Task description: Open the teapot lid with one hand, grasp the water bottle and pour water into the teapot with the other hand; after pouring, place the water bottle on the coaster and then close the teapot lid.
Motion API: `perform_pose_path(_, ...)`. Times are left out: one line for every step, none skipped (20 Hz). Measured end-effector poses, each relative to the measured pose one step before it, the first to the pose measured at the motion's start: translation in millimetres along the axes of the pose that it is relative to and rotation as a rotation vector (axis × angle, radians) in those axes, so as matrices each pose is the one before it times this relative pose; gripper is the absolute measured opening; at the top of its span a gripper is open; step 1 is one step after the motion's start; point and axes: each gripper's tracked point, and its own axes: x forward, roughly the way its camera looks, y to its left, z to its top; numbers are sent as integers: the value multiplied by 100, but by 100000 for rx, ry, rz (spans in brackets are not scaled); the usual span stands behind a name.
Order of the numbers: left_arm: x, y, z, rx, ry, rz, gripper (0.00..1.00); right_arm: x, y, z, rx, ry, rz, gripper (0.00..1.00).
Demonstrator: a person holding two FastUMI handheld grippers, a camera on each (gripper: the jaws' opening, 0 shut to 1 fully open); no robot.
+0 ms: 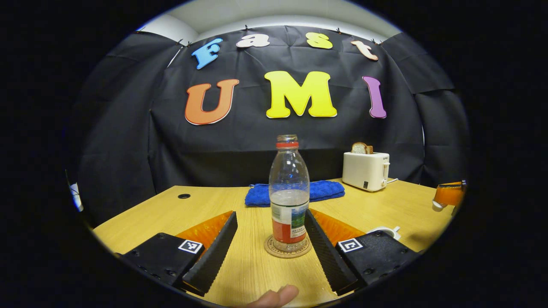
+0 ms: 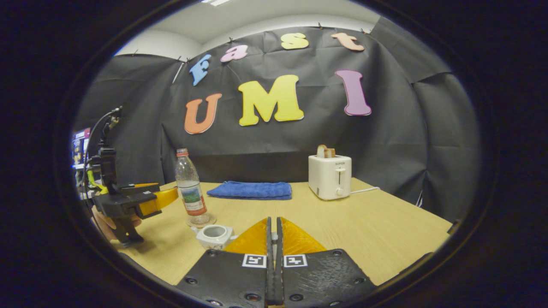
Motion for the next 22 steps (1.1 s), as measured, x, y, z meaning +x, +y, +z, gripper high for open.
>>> perform_pose_path(-1211,565,113,1050,-346,718,99,-16,314,238,-882,-990,328,0)
perform_pose_path(-1259,1118,156,859,-692,3252,99,226,-75,206,-947,-175,-778,0)
perform_pose_path(-1073,994,177,-1017,-856,3093,98,386,-286,-85,-431,697,-1417,0)
perform_pose_path(-1033,643,-302,-2452,971,1264,98,369,-55,83,302,442,-245,0)
perform_pose_path(-528,-40,218,-3028,437,96,98,217,455,-101,163,1180,1190,2)
perform_pose_path(-646,-141,-192,-472,1562,-1068,98,197,280,-74,403,838,1258,2)
perform_pose_path(-708,168,251,864,177,-141,98,189,20,-185,-107,1038,324,2)
perform_pose_path(-547,247,458,1185,-902,577,98,274,-64,-32,-334,348,-190,2)
perform_pose_path(-457,-16,205,1278,-36,-454,98,49,-54,136,-284,-44,-240,2)
perform_pose_path(-438,-365,332,727,-591,-1523,98,178,102,155,158,-125,76,2)
perform_pose_path(-512,-466,28,1138,665,-1923,99,186,440,27,285,115,916,2)
perform_pose_path(-520,-547,291,968,-515,-1846,98,238,590,11,447,807,1396,2)
perform_pose_path(-469,-113,561,857,-591,-369,99,284,655,-67,433,840,1785,2)
perform_pose_path(-226,-120,274,1997,879,-668,98,191,710,153,251,194,1759,2)
perform_pose_path(-334,201,421,1830,55,696,98,223,832,111,300,301,1838,2)
perform_pose_path(-333,63,679,1916,-765,-289,98,334,719,-10,638,246,1680,2)
perform_pose_path(-426,24,731,1172,-1603,-503,98,247,737,-44,729,589,1770,2)
perform_pose_path(-234,330,683,665,-1648,451,98,351,724,-215,605,1368,1642,2)
perform_pose_path(-203,380,149,-104,2,289,98,336,575,-225,740,1260,1378,2)
perform_pose_path(-179,347,17,-839,318,-62,98,362,361,-93,489,1176,538,2)
perform_pose_path(-162,351,154,-1686,-495,119,98,221,475,-125,-81,871,674,2)
perform_pose_path(30,414,-10,-2322,771,297,98,213,421,-162,-871,916,286,2)
